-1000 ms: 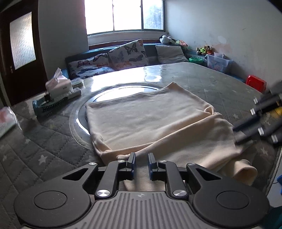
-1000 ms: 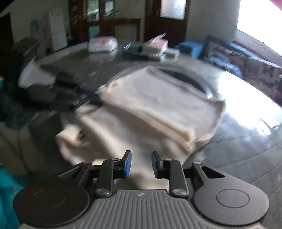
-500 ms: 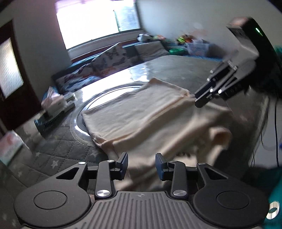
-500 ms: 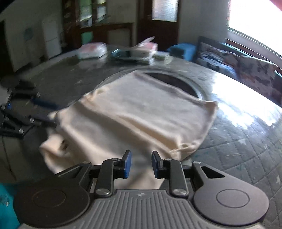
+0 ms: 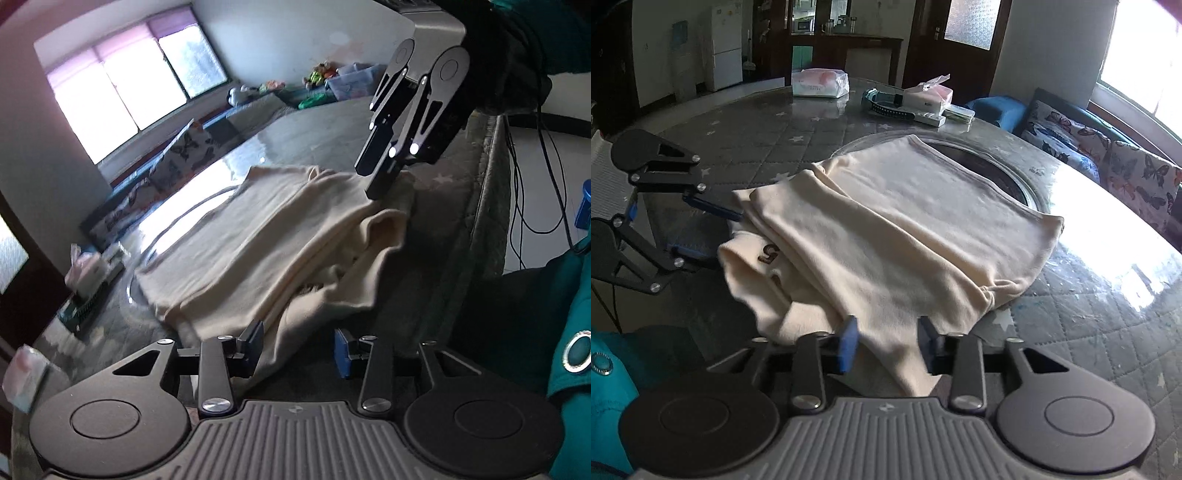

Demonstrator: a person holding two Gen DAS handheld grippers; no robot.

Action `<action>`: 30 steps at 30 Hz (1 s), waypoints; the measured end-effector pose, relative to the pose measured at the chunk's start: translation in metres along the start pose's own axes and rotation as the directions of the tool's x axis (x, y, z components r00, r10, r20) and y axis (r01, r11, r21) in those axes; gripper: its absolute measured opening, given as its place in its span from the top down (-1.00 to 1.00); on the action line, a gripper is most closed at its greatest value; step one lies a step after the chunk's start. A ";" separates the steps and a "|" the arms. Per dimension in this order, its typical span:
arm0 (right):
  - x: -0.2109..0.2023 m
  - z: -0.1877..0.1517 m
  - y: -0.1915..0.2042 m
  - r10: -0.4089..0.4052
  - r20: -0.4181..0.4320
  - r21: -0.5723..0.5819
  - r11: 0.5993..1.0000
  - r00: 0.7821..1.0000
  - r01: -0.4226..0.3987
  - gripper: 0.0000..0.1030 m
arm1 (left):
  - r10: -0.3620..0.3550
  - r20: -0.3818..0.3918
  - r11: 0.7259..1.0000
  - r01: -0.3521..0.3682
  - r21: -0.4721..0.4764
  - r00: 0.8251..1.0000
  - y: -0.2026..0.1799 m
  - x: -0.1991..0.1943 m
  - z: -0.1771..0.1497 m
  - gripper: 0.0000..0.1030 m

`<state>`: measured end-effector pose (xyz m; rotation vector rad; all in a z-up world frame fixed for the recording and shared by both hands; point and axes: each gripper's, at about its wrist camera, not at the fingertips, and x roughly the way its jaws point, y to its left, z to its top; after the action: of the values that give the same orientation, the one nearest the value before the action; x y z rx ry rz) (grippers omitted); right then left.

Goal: Fold clothes
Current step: 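Grasp the shirt hem with the left gripper while the right gripper grasps the hem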

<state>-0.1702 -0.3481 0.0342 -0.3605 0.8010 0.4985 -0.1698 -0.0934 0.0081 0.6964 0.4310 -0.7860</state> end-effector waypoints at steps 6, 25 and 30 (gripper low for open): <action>-0.009 -0.008 0.005 -0.007 -0.016 -0.056 0.998 1.000 0.006 0.24 | -0.021 0.035 0.998 0.024 -0.059 0.999 0.009 0.006 0.005 0.79; 0.030 0.007 0.007 0.090 0.024 -0.105 0.991 0.996 -0.086 0.47 | -0.076 0.032 0.955 0.082 -0.284 0.997 0.065 0.031 0.028 0.76; 0.031 0.017 -0.009 0.131 0.021 -0.021 0.991 0.991 -0.130 0.73 | -0.062 0.042 0.969 0.070 -0.238 0.997 0.058 0.018 0.019 0.61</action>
<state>-0.1365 -0.3387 0.0235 -0.3216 0.8013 0.6323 -0.1123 -0.0860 0.0340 0.4446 0.5107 -0.7918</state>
